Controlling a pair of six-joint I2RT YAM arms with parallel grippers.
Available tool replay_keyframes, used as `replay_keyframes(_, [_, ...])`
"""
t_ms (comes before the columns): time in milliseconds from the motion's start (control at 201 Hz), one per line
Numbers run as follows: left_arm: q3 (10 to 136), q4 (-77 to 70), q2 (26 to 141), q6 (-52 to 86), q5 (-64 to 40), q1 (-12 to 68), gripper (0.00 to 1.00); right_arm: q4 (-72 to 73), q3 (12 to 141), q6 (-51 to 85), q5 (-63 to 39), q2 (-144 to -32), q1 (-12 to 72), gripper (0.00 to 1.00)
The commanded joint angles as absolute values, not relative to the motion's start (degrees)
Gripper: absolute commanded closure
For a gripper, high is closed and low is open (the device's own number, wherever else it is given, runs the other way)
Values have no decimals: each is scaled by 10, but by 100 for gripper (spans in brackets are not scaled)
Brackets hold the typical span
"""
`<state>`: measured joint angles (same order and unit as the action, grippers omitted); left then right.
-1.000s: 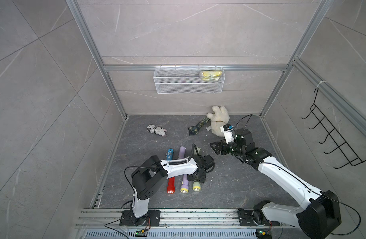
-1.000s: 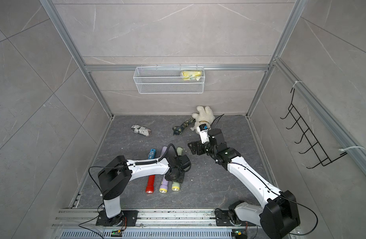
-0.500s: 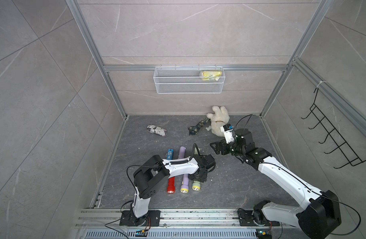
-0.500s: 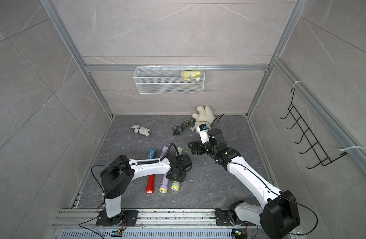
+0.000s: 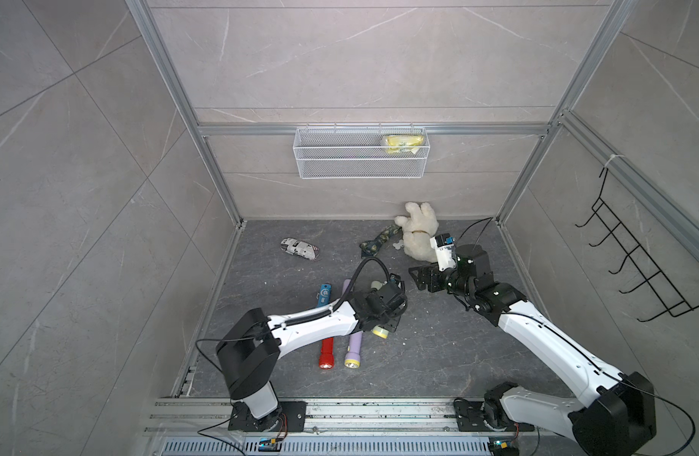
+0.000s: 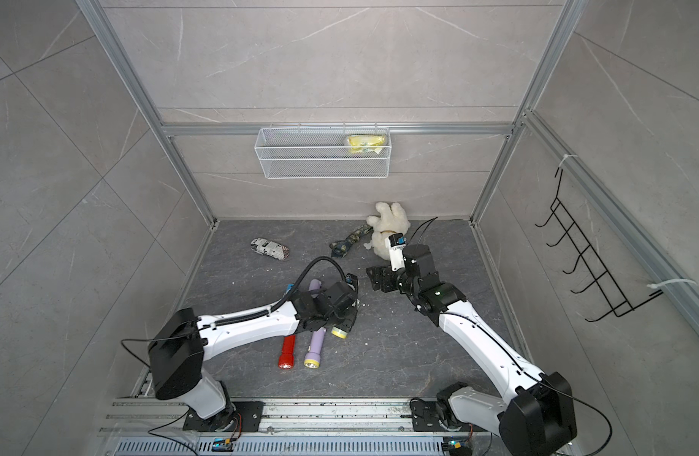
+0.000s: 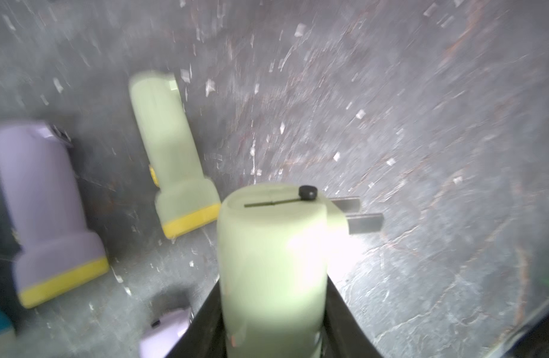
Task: Close the plug at the bottom of the flashlight
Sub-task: Pick up the flashlight from the center of the board, then close the plug of the flashlight.
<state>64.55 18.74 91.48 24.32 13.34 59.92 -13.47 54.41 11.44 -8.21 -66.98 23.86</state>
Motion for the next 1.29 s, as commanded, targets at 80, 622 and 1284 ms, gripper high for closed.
replay_keyframes(80, [528,-67,829,101,155,581,100,-172,588,112,-49,-650,238,13])
replay_keyframes(622, [364,-417,737,30,-150,430,100,-125,627,111,-370,-723,238,14])
replay_keyframes(1284, [378,-536,737,31,-466,384,100,-45,664,129,-624,-758,237,20])
